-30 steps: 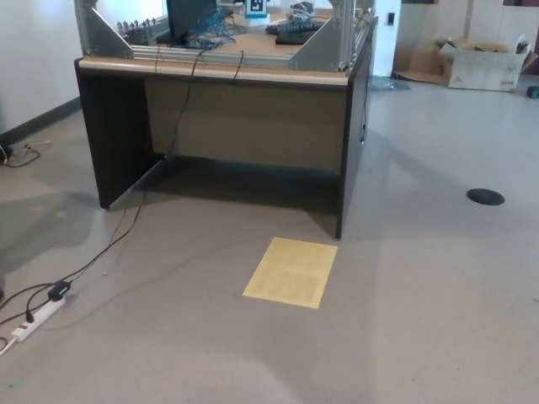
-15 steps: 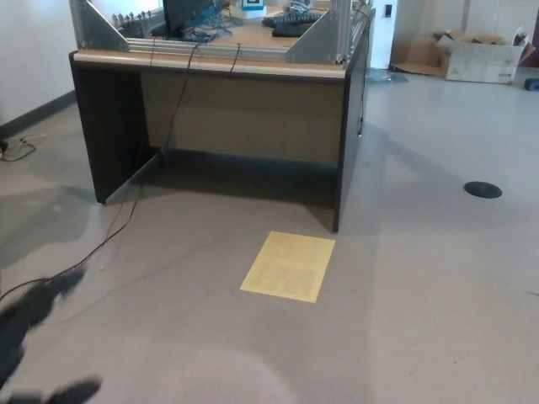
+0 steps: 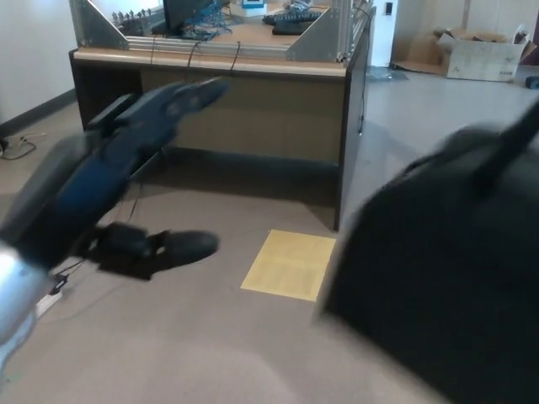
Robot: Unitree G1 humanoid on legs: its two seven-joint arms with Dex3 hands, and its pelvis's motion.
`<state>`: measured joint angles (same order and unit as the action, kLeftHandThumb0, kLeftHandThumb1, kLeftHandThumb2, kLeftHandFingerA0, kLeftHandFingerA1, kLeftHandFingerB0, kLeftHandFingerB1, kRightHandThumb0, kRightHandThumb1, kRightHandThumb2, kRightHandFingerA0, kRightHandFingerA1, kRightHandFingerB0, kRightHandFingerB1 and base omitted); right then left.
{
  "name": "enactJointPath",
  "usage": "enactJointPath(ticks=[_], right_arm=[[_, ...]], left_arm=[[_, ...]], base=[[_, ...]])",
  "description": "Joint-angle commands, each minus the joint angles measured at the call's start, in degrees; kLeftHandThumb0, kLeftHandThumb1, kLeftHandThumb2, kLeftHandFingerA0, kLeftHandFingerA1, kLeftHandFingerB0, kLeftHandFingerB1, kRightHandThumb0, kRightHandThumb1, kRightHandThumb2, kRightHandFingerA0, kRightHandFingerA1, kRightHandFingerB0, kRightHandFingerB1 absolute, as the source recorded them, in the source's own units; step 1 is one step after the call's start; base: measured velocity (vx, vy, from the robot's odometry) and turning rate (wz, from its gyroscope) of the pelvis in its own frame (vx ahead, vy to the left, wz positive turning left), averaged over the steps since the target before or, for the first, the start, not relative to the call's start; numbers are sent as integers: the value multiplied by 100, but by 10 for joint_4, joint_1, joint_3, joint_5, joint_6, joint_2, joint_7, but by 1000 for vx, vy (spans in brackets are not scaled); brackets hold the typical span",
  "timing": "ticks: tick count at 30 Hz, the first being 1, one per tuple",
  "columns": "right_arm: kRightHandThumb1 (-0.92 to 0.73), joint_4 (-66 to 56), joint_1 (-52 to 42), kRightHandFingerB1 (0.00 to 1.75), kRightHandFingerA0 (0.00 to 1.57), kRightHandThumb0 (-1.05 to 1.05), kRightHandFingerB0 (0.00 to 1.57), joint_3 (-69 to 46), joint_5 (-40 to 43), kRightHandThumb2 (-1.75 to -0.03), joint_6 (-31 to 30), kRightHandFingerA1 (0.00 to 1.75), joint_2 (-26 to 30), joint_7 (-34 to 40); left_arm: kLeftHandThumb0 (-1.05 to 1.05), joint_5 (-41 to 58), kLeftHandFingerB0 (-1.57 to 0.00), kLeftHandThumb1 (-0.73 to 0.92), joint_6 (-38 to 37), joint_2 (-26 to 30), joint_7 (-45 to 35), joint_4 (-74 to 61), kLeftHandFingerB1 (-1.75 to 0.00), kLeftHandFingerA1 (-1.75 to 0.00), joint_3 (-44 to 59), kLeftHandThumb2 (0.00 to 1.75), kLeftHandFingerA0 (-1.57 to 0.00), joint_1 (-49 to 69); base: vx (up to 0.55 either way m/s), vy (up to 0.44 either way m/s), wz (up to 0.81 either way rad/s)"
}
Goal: A person hands over a black lunchbag to the robot and the robot uses its left hand to grab the strips of the lunchbag, the gives it back to the person.
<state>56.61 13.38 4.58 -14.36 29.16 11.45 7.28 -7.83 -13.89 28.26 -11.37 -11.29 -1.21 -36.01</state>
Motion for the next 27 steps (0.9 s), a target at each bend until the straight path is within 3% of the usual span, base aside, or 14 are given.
enactJointPath(ticks=[1, 2, 3, 4, 5, 6, 7, 9, 10, 11, 12, 13, 26, 27], right_arm=[[-58, 23, -7, 52, 53, -59, 36, -4, 2, -96, 51, 61, 6, 14], [-70, 23, -6, 41, 55, -58, 48, -3, 1, -61, 50, 44, 6, 14], [-59, 21, -7, 51, 52, -59, 36, -1, -1, -96, 48, 60, 6, 16], [-59, 20, -6, 51, 52, -59, 36, 1, -3, -96, 49, 60, 6, 18], [-58, 24, -4, 52, 52, -58, 36, 1, -4, -96, 50, 61, 5, 21], [-59, 24, -3, 51, 52, -60, 35, 3, -7, -96, 46, 60, 6, 23], [-70, 24, -4, 40, 54, -59, 47, 3, -7, -61, 44, 44, 6, 22], [-70, 23, -5, 41, 54, -59, 47, 4, -8, -61, 43, 44, 7, 22], [-59, 24, -6, 51, 51, -59, 35, 5, -10, -96, 46, 60, 8, 24], [-58, 25, -6, 52, 52, -58, 35, 7, -13, -96, 51, 61, 9, 27], [-58, 26, -7, 52, 51, -57, 35, 9, -14, -96, 55, 61, 11, 27], [-58, 26, -8, 52, 50, -56, 35, 11, -16, -96, 56, 60, 12, 27], [-59, 29, 3, 51, 49, -58, 35, 21, -23, -97, 58, 59, 14, 26], [-71, 28, 3, 40, 51, -57, 46, 21, -22, -61, 56, 43, 14, 24]], left_arm=[[-70, -26, -12, 45, 120, -18, -58, -8, -24, -23, -54, 85, 0, -85], [-69, -29, -11, 44, 122, -21, -58, -7, -25, -23, -58, 85, 0, -91], [-69, -36, -9, 44, 130, -29, -58, -2, -25, -21, -68, 85, 0, -107], [-69, -41, -9, 44, 138, -35, -60, 1, -25, -21, -77, 85, 0, -122], [-78, -49, -9, 50, 138, -40, -58, 7, -21, -20, -84, 66, -5, -136], [-80, -57, -8, 50, 138, -47, -57, 14, -20, -19, -94, 69, -5, -151], [-76, -59, -7, 47, 140, -51, -57, 15, -19, -17, -98, 84, -4, -156], [-75, -63, -4, 47, 153, -65, -58, 15, -20, -17, -110, 83, -3, -171], [-78, -67, -7, 48, 152, -72, -56, 15, -18, -16, -116, 81, -6, -176], [-78, -72, -6, 48, 154, -78, -54, 13, -19, -17, -122, 83, -6, -178], [-83, -81, -4, 53, 165, -85, -55, 6, -22, -20, -130, 66, -1, -181], [-75, -87, -6, 47, 176, -97, -55, -3, -19, -16, -140, 88, 0, -182], [-81, -76, -3, 51, 282, -119, -105, -127, -10, -9, -137, 88, 0, -145], [-79, -77, -2, 50, 288, -117, -108, -132, -12, -12, -135, 88, 0, -145]], base=[[0, 0, 0], [0, 0, 0], [0, 0, 0], [0, 0, 0], [0, 0, 0], [0, 0, 0], [0, 0, 0], [0, 0, 0], [0, 0, 0], [0, 0, 0], [0, 0, 0], [0, 0, 0], [0, 0, 0], [0, 0, 0]])
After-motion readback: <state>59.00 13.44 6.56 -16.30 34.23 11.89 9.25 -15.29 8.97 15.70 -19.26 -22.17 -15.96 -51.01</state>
